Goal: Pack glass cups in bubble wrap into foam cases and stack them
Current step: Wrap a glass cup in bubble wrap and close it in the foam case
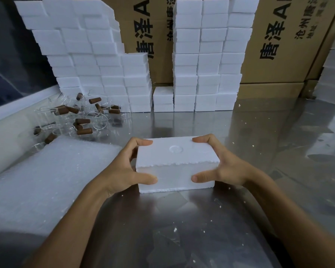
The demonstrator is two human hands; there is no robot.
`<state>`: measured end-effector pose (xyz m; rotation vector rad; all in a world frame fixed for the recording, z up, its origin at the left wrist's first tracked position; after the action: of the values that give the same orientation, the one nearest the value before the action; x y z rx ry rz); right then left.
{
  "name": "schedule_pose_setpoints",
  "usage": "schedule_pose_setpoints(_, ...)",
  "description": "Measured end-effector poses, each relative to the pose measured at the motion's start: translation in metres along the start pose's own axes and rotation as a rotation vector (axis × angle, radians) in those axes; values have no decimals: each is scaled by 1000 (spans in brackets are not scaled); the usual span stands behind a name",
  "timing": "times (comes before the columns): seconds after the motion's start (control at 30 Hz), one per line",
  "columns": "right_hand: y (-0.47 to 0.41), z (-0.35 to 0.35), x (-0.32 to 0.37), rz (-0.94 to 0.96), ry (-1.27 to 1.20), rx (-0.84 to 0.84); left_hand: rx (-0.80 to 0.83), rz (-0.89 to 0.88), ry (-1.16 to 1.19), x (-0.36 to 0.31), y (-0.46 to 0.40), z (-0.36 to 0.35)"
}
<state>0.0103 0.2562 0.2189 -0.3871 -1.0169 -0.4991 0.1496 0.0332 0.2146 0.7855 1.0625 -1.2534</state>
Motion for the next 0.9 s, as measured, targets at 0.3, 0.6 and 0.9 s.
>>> schedule_pose_setpoints(0.3,-1,0,-1,5,-25,-28,7,-16,85,3,-1,1)
schedule_pose_setpoints(0.6,-3,2,-3,-5,-61,-121,-170,87,-4,0,-2,-2)
schedule_pose_setpoints(0.9,-8,-6,-3,-9,-197,-255,-445,105,816,-9,-9,-43)
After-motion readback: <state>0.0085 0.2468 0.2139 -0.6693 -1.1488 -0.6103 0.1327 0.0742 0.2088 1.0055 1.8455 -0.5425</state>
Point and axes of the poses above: each hand's wrist, its own y-axis away from the middle knuckle, its own z-axis out of the back of the hand, x = y × z, the point moved 4 cm from there along -y, towards the middle knuckle, and after that the axes turned 3 degrees about x, right-handed, at the moved point
